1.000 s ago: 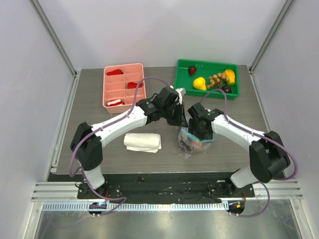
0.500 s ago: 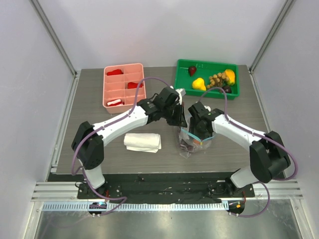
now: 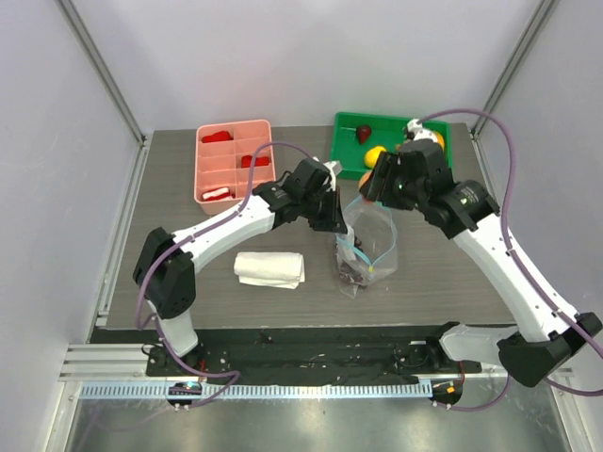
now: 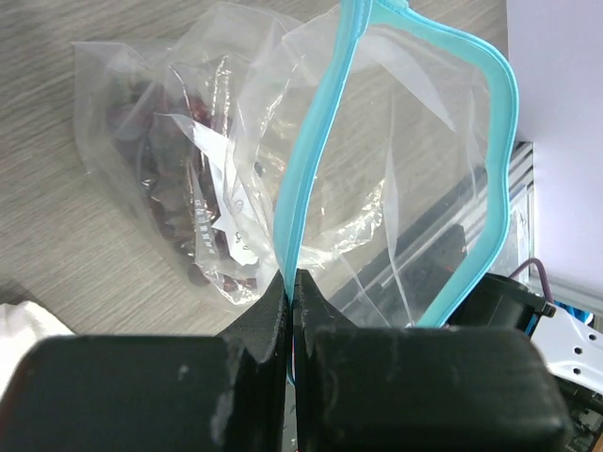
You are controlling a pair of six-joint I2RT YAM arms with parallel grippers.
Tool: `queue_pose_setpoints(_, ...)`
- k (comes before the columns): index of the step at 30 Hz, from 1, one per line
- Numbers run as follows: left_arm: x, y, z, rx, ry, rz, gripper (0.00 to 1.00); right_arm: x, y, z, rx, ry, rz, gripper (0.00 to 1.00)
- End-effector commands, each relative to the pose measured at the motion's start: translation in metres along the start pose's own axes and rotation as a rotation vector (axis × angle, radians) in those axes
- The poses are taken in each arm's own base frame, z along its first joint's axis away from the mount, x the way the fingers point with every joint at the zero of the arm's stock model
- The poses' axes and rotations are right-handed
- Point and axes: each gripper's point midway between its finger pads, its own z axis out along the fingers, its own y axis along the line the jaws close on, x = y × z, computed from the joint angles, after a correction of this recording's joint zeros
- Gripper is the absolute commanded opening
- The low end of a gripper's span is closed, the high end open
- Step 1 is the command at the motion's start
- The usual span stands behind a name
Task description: Open the zip-top bag and remove the fake food
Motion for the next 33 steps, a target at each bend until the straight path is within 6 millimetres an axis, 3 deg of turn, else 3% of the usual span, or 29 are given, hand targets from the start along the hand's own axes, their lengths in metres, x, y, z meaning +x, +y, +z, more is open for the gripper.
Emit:
queue_pose_setpoints(1, -0.009, -0.008, -0.007, 0.024, -0.010, 0.019, 0.00, -0.063, -0.010, 0.011, 0.090, -0.156, 0.048, 0.06)
queue_pose_setpoints(3, -0.008, -0.008, -0.009, 0.020, -0.007, 0.020, 0.00, -0.087, -0.017, 0.035, 0.111, -0.165, 0.064, 0.06)
queue_pose_setpoints(4, -0.008, -0.006, -0.010, 0.016, -0.008, 0.020, 0.00, -0.102, -0.034, 0.043, 0.141, -0.182, 0.094, 0.05)
queue_pose_setpoints(5, -0.006, -0.005, -0.011, 0.013, -0.006, 0.022, 0.00, -0.119, -0.036, 0.050, 0.134, -0.219, 0.106, 0.06)
queue_pose_setpoints(6, -0.006, -0.004, -0.011, 0.006, -0.009, 0.021, 0.00, -0.119, -0.048, 0.076, 0.167, -0.189, 0.113, 0.06)
queue_pose_setpoints(7, -0.006, -0.003, -0.012, 0.004, -0.009, 0.022, 0.00, -0.135, -0.060, 0.083, 0.188, -0.224, 0.132, 0.06)
queue_pose_setpoints(8, -0.006, -0.003, -0.012, 0.002, -0.011, 0.023, 0.00, -0.139, -0.069, 0.097, 0.208, -0.217, 0.124, 0.06)
queue_pose_setpoints(9, -0.006, -0.003, -0.013, 0.003, -0.010, 0.027, 0.00, -0.133, -0.083, 0.123, 0.241, -0.180, 0.130, 0.06)
queue_pose_setpoints(12, -0.006, -0.002, -0.012, -0.001, -0.005, 0.038, 0.00, -0.150, -0.106, 0.158, 0.265, -0.210, 0.151, 0.06)
queue_pose_setpoints(13, -0.006, -0.001, -0.012, -0.005, -0.007, 0.038, 0.00, -0.149, -0.114, 0.185, 0.274, -0.208, 0.150, 0.06)
queue_pose_setpoints(14, -0.006, -0.001, -0.012, -0.009, -0.004, 0.039, 0.00, -0.149, -0.122, 0.196, 0.286, -0.204, 0.150, 0.06)
queue_pose_setpoints(19, -0.004, 0.003, -0.010, -0.028, 0.010, 0.047, 0.00, -0.128, -0.150, 0.270, 0.341, -0.120, 0.105, 0.15)
queue_pose_setpoints(22, -0.005, 0.004, -0.011, -0.034, 0.012, 0.049, 0.00, -0.123, -0.156, 0.285, 0.341, -0.092, 0.096, 0.27)
queue_pose_setpoints(23, -0.005, 0.004, -0.011, -0.037, 0.010, 0.053, 0.00, -0.118, -0.158, 0.290, 0.341, -0.069, 0.091, 0.35)
queue_pose_setpoints(24, -0.005, 0.005, -0.011, -0.041, 0.008, 0.053, 0.00, -0.116, -0.160, 0.291, 0.349, -0.059, 0.093, 0.52)
queue_pose_setpoints(27, -0.006, 0.006, -0.011, -0.049, 0.005, 0.057, 0.00, -0.119, -0.163, 0.279, 0.385, -0.052, 0.080, 0.73)
queue_pose_setpoints(30, -0.006, 0.005, -0.010, -0.039, 0.010, 0.053, 0.00, -0.127, -0.161, 0.257, 0.418, -0.034, 0.071, 0.78)
queue_pose_setpoints(33, -0.008, 0.002, -0.009, -0.027, 0.004, 0.051, 0.00, -0.132, -0.153, 0.223, 0.435, -0.011, 0.079, 0.82)
